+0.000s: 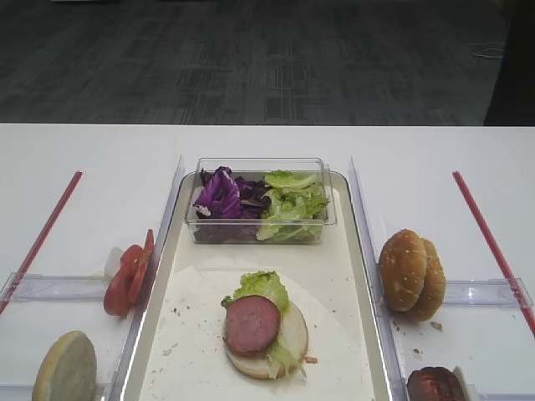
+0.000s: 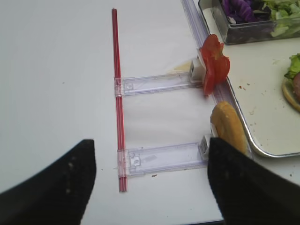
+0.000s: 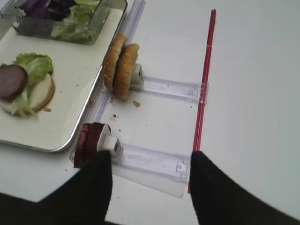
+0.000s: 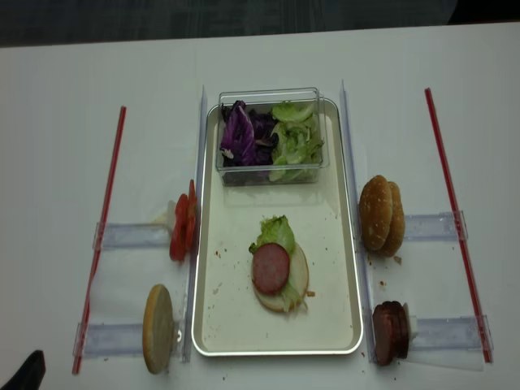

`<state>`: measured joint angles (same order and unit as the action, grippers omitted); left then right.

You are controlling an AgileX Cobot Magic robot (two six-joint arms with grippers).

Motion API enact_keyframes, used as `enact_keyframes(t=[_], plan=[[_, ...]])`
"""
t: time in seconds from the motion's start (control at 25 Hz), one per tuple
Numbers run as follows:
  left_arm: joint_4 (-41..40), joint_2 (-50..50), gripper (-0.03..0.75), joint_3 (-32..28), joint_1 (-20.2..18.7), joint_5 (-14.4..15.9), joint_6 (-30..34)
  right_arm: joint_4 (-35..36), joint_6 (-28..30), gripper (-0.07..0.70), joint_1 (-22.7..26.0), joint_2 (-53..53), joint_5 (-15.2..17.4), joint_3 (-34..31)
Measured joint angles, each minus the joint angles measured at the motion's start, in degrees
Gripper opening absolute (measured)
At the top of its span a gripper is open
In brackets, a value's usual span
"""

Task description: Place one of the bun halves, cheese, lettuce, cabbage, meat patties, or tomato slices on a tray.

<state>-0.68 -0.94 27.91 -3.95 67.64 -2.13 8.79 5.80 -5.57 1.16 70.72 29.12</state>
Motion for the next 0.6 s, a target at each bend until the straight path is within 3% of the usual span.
enact_keyframes(t=[0.2,0.6], plan=[[0.00,0.00,0.501,0.00,0.00,0.00,0.00,0.26,0.96,0.387,0.00,0.00,-5.62,-2.04],[0.00,0.00,0.501,0.00,0.00,0.00,0.00,0.26,1.47,0.387,0.00,0.00,-6.22,-2.20]])
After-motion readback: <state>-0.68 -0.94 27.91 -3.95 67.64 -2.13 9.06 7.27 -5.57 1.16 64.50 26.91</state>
